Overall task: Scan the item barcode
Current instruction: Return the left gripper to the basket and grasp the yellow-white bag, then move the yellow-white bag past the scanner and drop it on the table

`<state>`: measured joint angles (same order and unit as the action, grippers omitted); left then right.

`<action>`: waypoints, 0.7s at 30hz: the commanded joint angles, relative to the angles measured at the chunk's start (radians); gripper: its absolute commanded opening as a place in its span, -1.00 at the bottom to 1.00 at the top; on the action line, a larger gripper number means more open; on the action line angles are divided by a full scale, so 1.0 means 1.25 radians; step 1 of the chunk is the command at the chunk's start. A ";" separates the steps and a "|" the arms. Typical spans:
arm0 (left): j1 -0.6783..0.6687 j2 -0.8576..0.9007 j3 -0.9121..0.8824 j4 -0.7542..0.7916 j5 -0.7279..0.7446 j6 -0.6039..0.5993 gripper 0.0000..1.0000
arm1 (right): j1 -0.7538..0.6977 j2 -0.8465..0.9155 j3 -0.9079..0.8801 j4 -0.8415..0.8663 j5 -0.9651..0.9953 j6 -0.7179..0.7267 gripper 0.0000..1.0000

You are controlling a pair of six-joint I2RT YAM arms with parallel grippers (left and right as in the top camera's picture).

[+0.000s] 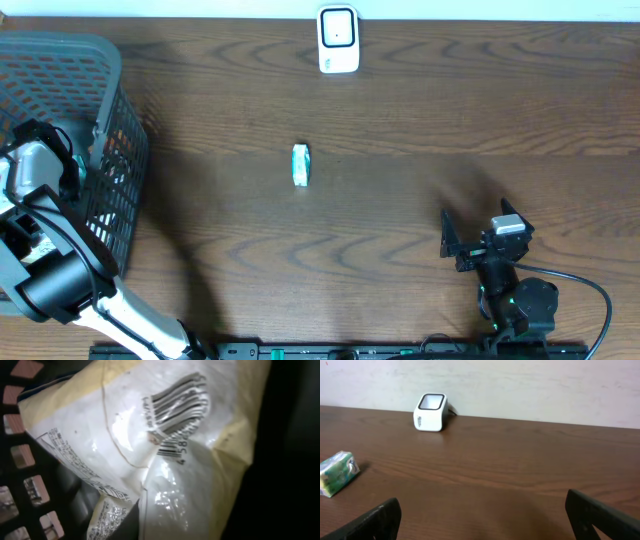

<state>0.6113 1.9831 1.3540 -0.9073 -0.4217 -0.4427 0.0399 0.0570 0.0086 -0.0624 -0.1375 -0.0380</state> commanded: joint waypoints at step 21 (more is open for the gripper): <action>-0.023 -0.588 0.048 0.137 0.283 -0.006 -0.85 | 0.005 -0.004 -0.002 -0.001 0.004 -0.010 0.99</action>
<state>0.6056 1.3724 1.3891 -0.7677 -0.1223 -0.4450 0.0399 0.0570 0.0090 -0.0624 -0.1375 -0.0380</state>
